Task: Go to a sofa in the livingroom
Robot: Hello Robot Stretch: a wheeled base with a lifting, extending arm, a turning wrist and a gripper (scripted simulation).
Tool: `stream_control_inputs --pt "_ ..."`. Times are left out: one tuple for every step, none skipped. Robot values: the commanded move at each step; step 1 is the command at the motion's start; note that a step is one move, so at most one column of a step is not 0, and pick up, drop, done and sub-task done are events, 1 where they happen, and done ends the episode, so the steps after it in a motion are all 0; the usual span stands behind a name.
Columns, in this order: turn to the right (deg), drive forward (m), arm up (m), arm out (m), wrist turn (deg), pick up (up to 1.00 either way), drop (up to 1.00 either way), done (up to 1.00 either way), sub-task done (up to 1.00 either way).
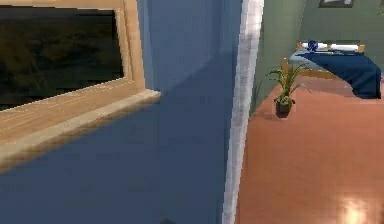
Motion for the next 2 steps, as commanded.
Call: stream_control_inputs --pt "42.0 0.0 0.0 0.0 0.0 0.0 0.0 0.0 0.0" --pt "0.0 1.0 0.0 0.0 0.0 0.0 0.0 0.0 0.0"
